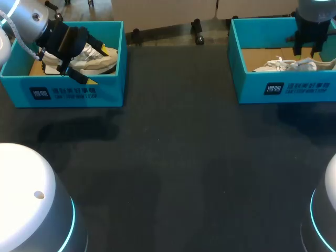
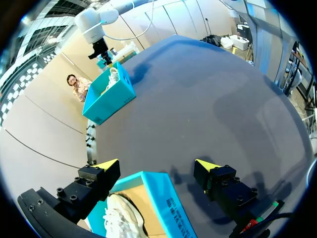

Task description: Take the shoe out of the shoebox, open the shoe tongue, remove and reinsert the insole, then place the shoe into the shoebox

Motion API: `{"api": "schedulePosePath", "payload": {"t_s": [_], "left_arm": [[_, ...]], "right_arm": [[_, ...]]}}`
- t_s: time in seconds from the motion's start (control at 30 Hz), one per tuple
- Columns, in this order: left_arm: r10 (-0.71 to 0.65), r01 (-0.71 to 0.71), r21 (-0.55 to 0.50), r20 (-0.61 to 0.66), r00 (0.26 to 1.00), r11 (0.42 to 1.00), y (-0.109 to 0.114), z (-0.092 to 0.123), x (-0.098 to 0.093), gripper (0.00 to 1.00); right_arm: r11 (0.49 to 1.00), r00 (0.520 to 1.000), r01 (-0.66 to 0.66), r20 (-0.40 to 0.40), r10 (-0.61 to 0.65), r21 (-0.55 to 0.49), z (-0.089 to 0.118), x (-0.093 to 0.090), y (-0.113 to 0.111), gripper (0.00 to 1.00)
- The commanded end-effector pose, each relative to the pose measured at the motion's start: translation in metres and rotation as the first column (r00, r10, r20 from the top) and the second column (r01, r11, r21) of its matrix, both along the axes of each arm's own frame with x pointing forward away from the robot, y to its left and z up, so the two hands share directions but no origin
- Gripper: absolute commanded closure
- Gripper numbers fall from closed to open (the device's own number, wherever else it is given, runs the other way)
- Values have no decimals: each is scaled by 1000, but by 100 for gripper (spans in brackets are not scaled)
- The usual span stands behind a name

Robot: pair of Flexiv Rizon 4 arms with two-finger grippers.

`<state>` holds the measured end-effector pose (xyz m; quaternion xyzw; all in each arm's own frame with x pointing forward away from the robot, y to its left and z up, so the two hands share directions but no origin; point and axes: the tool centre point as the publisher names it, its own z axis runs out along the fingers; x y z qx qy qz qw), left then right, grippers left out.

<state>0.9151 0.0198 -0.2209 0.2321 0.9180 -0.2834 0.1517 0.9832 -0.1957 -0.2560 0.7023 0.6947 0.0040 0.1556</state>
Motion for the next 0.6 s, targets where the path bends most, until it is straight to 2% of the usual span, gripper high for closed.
{"api": "schedulePosePath", "payload": {"t_s": [0.03,0.07,0.1,0.37,0.47,0.6], "left_arm": [[-79,78,15,33,996,997,3,2,-1,0],[-119,117,24,65,991,993,4,3,0,0],[-155,152,39,93,984,988,5,3,2,0],[-387,379,80,174,906,922,16,19,32,0],[-410,382,152,249,878,911,14,22,42,0],[-410,382,152,249,878,911,14,22,42,0]], "right_arm": [[1000,999,-29,20,29,-1,1,-9,6,54],[1000,999,-29,20,29,-1,1,-9,6,9],[1000,999,-29,20,29,-1,1,-9,6,0],[1000,999,-29,20,29,-1,1,-9,6,0],[1000,999,-29,20,29,-1,1,-9,6,0],[1000,999,-29,20,29,-1,1,-9,6,0]]}}
